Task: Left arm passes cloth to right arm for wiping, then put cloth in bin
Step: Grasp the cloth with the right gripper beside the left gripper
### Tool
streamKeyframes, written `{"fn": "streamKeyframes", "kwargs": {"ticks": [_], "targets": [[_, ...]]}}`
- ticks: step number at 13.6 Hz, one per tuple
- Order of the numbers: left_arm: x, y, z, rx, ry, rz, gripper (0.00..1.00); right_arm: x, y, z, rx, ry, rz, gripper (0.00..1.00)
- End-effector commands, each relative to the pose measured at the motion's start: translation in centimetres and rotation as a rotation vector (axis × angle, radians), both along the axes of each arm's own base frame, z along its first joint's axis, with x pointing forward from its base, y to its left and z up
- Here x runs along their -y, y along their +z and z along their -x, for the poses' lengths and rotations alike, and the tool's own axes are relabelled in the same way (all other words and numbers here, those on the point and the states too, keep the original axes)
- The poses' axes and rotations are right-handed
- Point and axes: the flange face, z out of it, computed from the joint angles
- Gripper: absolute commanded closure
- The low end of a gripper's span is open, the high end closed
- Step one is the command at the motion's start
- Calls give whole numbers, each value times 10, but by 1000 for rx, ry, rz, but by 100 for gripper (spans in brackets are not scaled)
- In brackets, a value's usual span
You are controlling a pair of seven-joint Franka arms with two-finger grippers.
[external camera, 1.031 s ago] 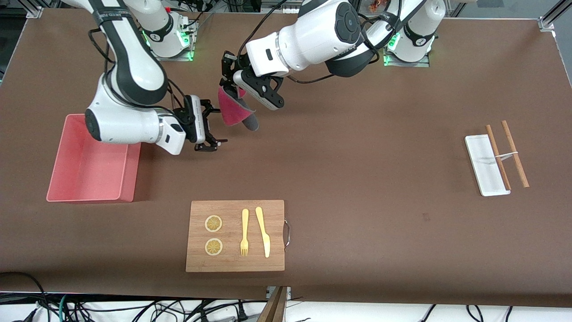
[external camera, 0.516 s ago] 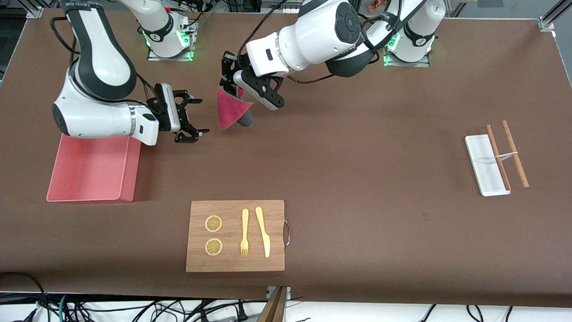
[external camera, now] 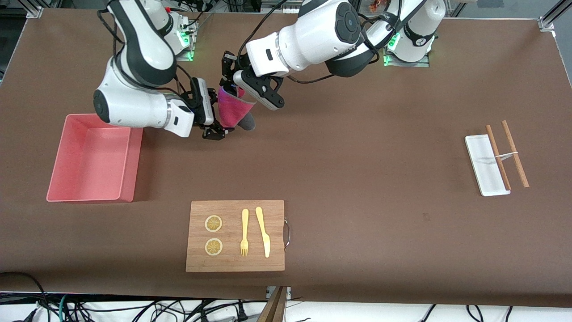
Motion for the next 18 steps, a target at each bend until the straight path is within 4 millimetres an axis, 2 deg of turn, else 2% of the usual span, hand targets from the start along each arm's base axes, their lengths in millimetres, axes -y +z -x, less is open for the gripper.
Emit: {"fn": "streamKeyframes", "kwargs": {"ticks": [1, 2, 3, 4, 5, 6, 8, 9, 14, 15, 16, 18], "targets": [[0, 6, -1, -7, 8, 10, 100, -7, -7, 7, 7, -30, 2, 0], [0, 6, -1, -7, 8, 10, 100, -11, -9, 9, 13, -28, 6, 3], [0, 6, -1, -7, 8, 10, 100, -14, -10, 10, 19, -26, 8, 19], [0, 5, -1, -9, 8, 9, 100, -18, -12, 11, 18, -20, 8, 45], [0, 5, -1, -8, 8, 10, 100, -18, -12, 12, 18, -21, 7, 67], [0, 5, -1, -8, 8, 10, 100, -15, -10, 10, 22, -23, 7, 82], [0, 5, -1, -8, 8, 10, 100, -8, -4, 5, 42, -14, 6, 91], [0, 5, 0, -8, 7, 10, 100, 0, -3, 1, 45, -28, 5, 100], [0, 5, 0, -8, 7, 10, 100, 37, 16, -13, 55, -83, 7, 100], [0, 5, -1, -7, 7, 8, 85, 47, 16, -16, 41, -98, 8, 100], [1, 5, 0, -7, 5, 8, 1, 55, 17, -18, 39, -110, 8, 100], [0, 5, 0, -7, 5, 7, 0, 70, 24, -21, 25, -144, 12, 100]]}}
